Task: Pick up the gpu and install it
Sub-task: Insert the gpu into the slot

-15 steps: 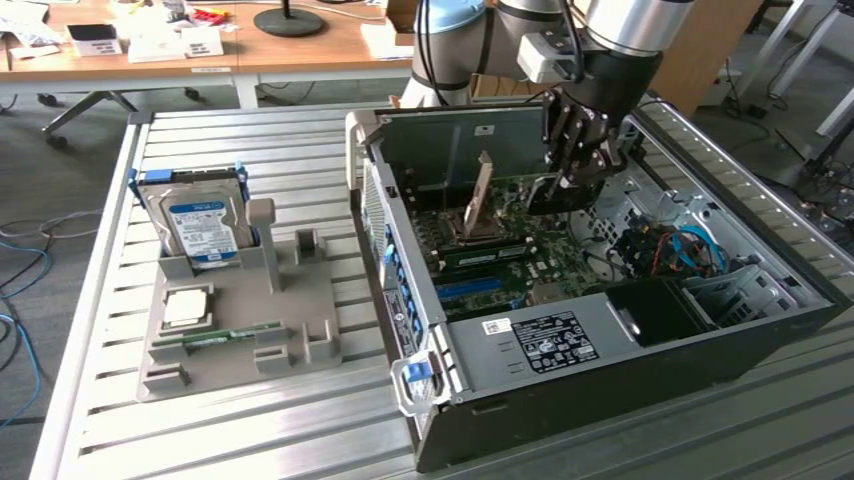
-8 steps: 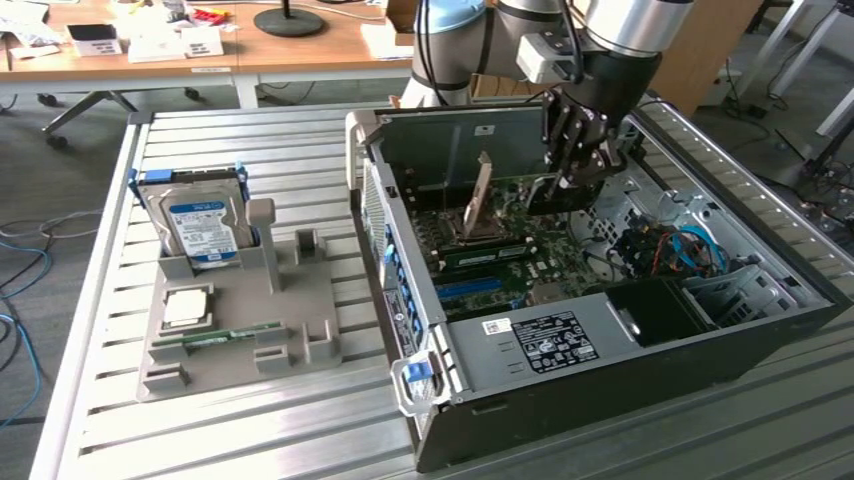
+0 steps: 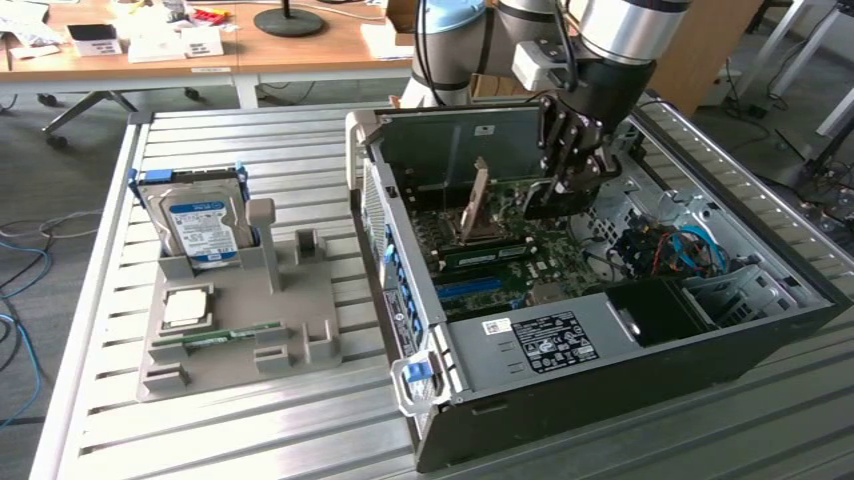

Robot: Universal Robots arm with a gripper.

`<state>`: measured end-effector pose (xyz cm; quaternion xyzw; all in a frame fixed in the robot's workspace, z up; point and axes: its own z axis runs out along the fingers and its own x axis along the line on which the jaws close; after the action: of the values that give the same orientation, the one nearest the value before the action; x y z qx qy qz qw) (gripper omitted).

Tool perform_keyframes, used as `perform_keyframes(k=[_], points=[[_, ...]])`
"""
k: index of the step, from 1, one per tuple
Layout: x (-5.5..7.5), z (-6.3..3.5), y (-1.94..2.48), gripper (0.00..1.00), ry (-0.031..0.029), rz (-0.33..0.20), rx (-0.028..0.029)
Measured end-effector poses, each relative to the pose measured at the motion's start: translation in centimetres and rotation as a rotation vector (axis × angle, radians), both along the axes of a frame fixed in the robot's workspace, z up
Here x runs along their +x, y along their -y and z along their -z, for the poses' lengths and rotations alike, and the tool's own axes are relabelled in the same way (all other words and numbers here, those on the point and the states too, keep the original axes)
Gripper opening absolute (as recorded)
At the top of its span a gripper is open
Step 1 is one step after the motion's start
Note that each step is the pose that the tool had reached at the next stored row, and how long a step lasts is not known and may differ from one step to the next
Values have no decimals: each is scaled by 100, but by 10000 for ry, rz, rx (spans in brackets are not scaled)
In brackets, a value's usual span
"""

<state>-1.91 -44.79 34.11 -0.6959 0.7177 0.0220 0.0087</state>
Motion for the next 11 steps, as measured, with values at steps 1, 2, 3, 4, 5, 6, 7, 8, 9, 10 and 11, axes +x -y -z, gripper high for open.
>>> perform_keyframes(k=[1, 2, 3, 4, 5, 6, 7, 8, 9, 10, 11], points=[[0, 1, 0, 27, 0, 0, -2], [0, 1, 0, 27, 0, 0, -2], [0, 1, 0, 27, 0, 1, -2], [-1, 1, 0, 27, 0, 1, -2], [-3, 4, 0, 27, 0, 2, -1], [-10, 9, 0, 27, 1, 4, 2], [-18, 15, 0, 27, 2, 2, 2], [-25, 22, 0, 27, 1, 1, 0], [-33, 32, 0, 27, 1, 1, 1], [-38, 43, 0, 27, 1, 1, 1], [-43, 57, 0, 27, 1, 1, 0]])
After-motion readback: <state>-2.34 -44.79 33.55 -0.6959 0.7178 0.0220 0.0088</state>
